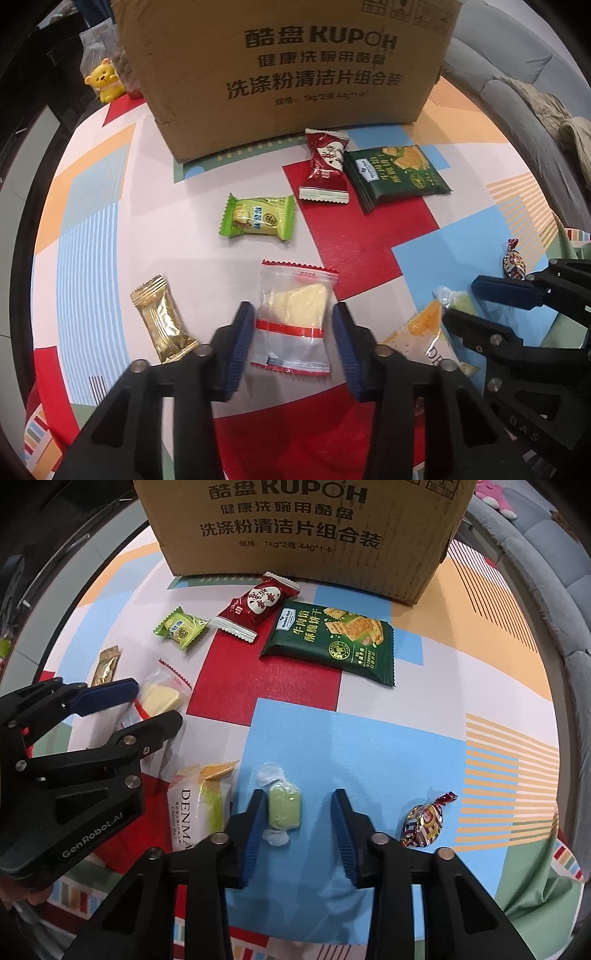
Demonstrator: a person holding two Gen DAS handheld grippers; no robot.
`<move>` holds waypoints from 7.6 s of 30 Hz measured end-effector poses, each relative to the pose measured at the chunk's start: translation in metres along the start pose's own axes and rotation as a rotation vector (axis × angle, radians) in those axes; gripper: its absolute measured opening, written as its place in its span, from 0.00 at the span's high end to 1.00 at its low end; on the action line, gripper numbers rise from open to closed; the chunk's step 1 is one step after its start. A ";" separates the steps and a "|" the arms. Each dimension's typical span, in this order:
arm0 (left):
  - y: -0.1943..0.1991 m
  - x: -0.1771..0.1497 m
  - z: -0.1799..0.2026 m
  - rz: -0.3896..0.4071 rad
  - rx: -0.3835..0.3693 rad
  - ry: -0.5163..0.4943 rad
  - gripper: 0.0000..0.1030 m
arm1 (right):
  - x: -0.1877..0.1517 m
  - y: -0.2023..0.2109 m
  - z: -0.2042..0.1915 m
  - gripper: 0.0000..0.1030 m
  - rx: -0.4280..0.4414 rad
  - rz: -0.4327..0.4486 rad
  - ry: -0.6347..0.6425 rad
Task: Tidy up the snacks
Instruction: 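Lower left tool onto clear cheese-cake bag while right tool lowers onto green candy, then close left tool on cheese-cake bag while right tool closes on green candy, then carry cheese-cake bag with left tool while right tool carries green candy over box, then open left tool dropping cheese-cake bag while right tool releases green candy into box, then withdraw both tools from the box back toward the remaining snacks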
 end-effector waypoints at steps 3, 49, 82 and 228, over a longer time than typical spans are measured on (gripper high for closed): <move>0.002 -0.002 0.003 0.001 0.002 -0.001 0.66 | 0.000 0.000 0.001 0.81 0.008 0.001 0.005; 0.079 0.007 0.003 0.084 0.075 0.061 0.68 | -0.006 0.071 0.004 0.81 0.018 0.160 -0.031; 0.142 0.041 0.004 0.198 0.108 0.114 0.68 | 0.020 0.144 0.014 0.81 0.025 0.327 -0.069; 0.128 0.102 -0.005 0.222 0.119 0.223 0.33 | 0.083 0.162 0.083 0.35 -0.075 0.430 -0.177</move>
Point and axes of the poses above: each gripper's, at about its wrist camera, not at the fingertips, and y roughly against the way its jaws point, z to its right, x to its top, the point moved 1 cm from there along -y, roughly the way its jaws point, and after that the axes turned 4 degrees about z, right-handed, at the moved point
